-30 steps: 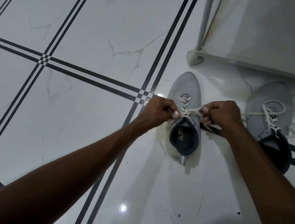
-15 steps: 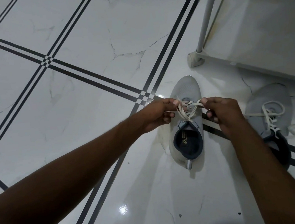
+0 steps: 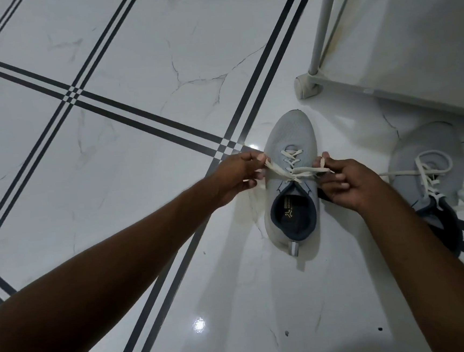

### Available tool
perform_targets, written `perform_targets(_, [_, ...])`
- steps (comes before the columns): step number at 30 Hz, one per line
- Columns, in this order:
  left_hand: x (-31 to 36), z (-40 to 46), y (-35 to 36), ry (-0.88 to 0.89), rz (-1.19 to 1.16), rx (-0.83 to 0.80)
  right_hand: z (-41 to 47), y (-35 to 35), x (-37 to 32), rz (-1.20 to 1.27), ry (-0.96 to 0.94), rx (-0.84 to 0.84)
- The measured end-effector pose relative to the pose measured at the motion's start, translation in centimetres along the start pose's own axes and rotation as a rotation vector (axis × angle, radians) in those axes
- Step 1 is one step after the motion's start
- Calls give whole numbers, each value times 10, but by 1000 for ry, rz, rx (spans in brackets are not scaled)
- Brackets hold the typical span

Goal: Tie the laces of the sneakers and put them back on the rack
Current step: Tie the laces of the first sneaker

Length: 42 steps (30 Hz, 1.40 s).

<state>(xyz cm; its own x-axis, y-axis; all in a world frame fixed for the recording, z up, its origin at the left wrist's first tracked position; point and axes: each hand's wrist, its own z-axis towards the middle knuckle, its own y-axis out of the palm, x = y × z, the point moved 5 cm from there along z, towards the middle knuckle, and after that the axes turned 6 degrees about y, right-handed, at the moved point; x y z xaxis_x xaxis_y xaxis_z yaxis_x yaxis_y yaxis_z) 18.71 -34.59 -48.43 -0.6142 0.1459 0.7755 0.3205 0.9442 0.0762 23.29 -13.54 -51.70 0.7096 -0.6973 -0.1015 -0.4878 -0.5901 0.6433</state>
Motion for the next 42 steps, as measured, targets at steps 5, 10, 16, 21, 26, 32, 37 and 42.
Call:
perform_targets(5, [30, 1, 11, 68, -14, -158, -7, 6, -4, -25, -25, -39])
perform_targets(10, [27, 0, 33, -48, -187, -334, -3, 19, 2, 327, 135, -357])
perform_targets(16, [-5, 6, 21, -61, -50, -316, 1, 8, -2, 144, 101, -68])
perform_targets(21, [-15, 3, 10, -57, 32, -286, 8, 6, -5, 26, 6, 221])
perform_targets(26, [-21, 1, 1, -86, 38, -266, 21, 15, -6, -37, -127, 443])
perform_targets(32, [-13, 10, -2, -77, 197, -189, 24, 21, -8, -421, -336, 658])
perform_targets(37, [39, 24, 8, 113, 505, -4, 5, 40, -28, -779, -403, 627])
perform_targets(42, [102, 43, 50, 389, 631, 92, -28, 63, -81, -1226, -483, 585])
